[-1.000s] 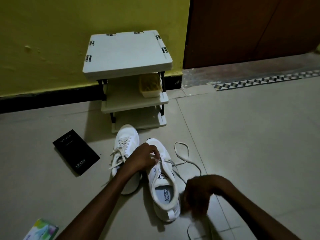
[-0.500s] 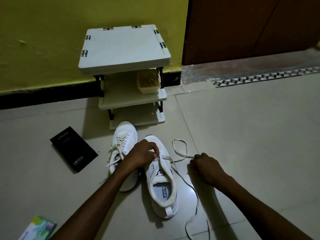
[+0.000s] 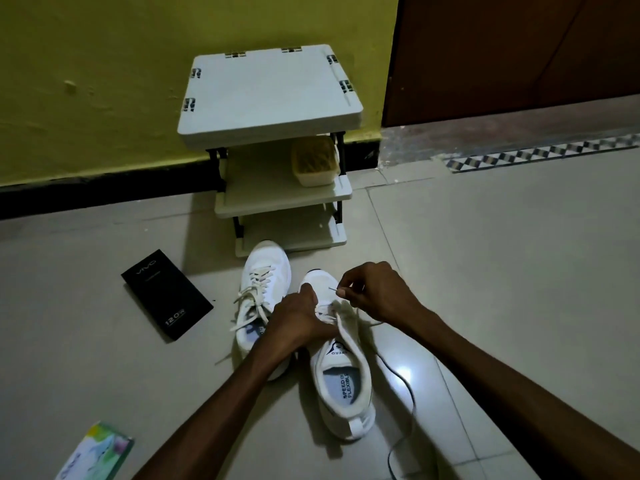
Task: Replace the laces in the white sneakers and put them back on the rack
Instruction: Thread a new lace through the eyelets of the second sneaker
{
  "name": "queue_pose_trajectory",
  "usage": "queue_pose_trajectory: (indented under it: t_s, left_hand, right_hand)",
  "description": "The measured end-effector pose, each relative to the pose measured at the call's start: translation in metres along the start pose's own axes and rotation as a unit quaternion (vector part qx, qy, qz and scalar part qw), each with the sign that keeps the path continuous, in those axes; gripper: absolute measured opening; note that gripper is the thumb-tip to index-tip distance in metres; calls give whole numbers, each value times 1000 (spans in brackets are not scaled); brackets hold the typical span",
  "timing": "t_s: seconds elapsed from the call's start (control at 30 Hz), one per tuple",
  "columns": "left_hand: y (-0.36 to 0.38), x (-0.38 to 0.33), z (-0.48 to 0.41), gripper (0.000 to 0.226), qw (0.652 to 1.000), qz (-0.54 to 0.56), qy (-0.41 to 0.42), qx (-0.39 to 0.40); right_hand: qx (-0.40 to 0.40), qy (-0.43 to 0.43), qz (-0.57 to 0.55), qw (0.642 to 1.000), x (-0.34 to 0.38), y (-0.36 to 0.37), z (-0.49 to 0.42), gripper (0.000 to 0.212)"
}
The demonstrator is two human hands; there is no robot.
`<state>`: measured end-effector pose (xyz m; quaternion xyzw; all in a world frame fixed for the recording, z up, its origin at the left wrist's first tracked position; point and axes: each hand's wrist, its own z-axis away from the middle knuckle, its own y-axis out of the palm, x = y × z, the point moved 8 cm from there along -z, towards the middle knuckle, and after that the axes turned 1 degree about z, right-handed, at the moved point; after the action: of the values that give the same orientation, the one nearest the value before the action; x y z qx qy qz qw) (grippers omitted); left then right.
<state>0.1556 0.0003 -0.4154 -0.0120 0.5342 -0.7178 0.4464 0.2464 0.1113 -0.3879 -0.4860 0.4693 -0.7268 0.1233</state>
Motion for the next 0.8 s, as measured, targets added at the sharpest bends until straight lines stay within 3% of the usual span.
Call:
queue_pose_trajectory:
  t_s: [0.1,0.2,0.37,0.53,0.8]
  left_hand:
    - [-3,2,0,61,999,-1,-26,-21]
    - [-5,9,-1,49,998,38,-44,-10]
    - [-4,29,-3,34,982,177,-70,-12]
    - [-3,36,-3,39,967,239,-93,-4]
    - [0,43,-1,41,948,294,-121,-15]
  right_hand:
    - [19,2,31,999,10,13,5,10]
    - [38,5,47,998,10,26,13,12]
    - [40,-19,74,996,15,35,10,15]
    - [76,-26,112,990,24,44,8,14]
    - [45,-17,112,993,24,51,13,22]
